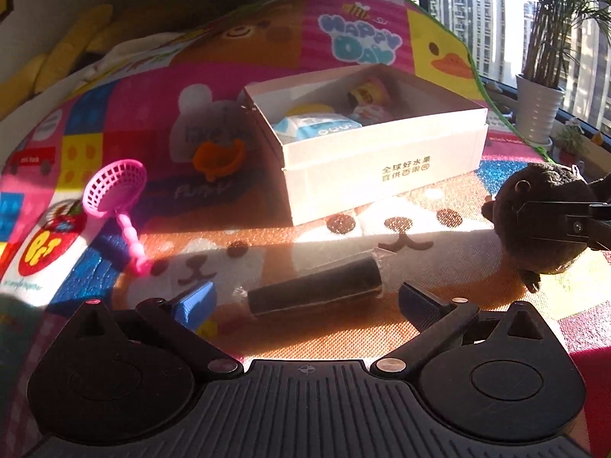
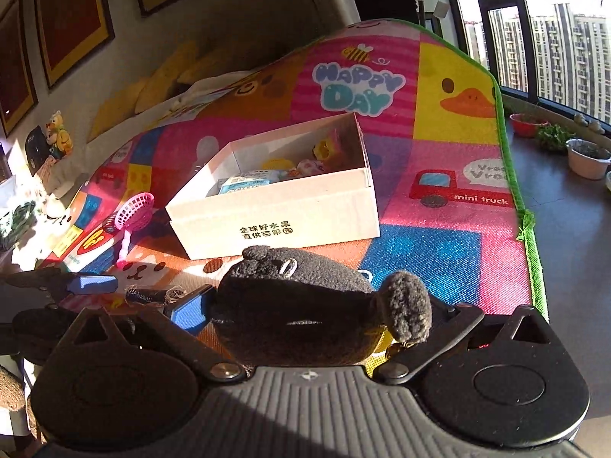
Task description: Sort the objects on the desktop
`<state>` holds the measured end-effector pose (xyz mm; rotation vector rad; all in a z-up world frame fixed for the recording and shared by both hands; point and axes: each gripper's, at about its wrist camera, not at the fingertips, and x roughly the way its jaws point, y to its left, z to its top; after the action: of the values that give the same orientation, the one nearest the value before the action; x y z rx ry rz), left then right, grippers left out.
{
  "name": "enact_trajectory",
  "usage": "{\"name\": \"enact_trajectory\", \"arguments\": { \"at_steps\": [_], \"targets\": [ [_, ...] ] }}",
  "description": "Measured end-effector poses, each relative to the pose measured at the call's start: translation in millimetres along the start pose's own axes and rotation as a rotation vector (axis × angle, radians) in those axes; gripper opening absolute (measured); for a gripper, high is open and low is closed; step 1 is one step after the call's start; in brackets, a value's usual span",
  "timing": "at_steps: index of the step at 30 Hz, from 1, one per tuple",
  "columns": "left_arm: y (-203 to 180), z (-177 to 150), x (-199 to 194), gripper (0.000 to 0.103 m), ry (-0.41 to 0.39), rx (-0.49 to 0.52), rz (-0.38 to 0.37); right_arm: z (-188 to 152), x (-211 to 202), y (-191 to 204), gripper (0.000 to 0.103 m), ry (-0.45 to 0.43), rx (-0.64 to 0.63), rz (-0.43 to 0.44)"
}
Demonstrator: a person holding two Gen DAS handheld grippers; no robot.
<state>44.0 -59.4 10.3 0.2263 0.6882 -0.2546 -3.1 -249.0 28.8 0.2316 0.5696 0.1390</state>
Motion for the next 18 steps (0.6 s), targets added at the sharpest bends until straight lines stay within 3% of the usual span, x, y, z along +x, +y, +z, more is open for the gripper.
{"name": "enact_trajectory", "arguments": {
  "at_steps": [8, 13, 15, 16, 18],
  "targets": [
    [9.8, 0.2, 8.2, 0.103, 0.032, -0.077, -0.034, -1.7, 3.9, -0.4, 0.103, 0.019, 0.019, 0.010],
    [3.1, -0.8, 7.9, 0.103, 0.006, -0.060, -0.068, -1.4, 5.6, -0.2, 0.103, 0.028, 0.020, 0.007],
    [4.1, -0.2, 6.8, 0.100, -0.005, -0.066, -0.066, -1.4, 6.0, 0.3, 0.103, 0.031, 0.020, 0.007],
    [5.1, 0.2, 6.7, 0.090, -0.009, -0.068, -0.057, -1.5, 6.2, 0.5, 0.103, 0.032, 0.020, 0.007],
    [8.3, 1.0, 6.3, 0.090, -0.012, -0.077, -0.054, -1.5, 6.8, 0.8, 0.103, 0.035, 0.019, 0.007]
  ]
}}
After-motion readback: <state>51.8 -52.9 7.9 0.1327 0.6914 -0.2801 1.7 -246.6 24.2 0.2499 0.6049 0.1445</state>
